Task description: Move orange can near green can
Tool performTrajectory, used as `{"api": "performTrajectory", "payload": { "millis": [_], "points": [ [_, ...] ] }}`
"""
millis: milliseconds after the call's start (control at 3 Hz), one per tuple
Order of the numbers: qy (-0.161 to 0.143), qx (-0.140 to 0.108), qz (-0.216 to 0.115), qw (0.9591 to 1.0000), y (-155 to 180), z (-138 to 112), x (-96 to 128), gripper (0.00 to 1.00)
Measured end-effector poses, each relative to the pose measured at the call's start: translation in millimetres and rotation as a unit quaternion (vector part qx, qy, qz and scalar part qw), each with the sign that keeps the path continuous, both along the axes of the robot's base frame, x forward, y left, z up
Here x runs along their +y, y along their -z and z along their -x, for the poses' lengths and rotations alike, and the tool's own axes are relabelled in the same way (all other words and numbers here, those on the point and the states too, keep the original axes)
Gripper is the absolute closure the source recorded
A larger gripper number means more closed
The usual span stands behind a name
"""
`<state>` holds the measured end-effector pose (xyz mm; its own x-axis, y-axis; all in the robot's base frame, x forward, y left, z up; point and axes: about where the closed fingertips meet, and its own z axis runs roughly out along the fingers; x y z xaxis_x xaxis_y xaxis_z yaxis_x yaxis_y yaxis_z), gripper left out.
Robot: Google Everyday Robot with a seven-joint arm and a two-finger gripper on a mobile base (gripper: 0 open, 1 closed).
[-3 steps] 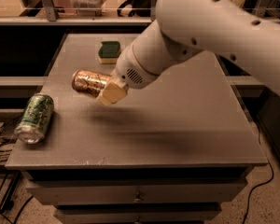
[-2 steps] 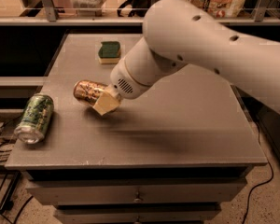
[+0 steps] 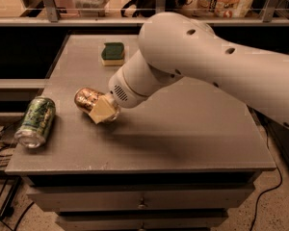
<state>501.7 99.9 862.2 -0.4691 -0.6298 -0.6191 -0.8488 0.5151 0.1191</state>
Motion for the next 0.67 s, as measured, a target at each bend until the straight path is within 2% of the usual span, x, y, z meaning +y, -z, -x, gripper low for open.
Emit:
{"api": "performTrajectory", "payload": {
  "millis": [333, 667],
  "points": [
    [0.011, 0.007, -0.025, 0.9996, -11, 3, 6, 0.12],
    [0.006, 0.015, -0.076, 0.997, -32, 10, 14, 0.0]
  ]
}}
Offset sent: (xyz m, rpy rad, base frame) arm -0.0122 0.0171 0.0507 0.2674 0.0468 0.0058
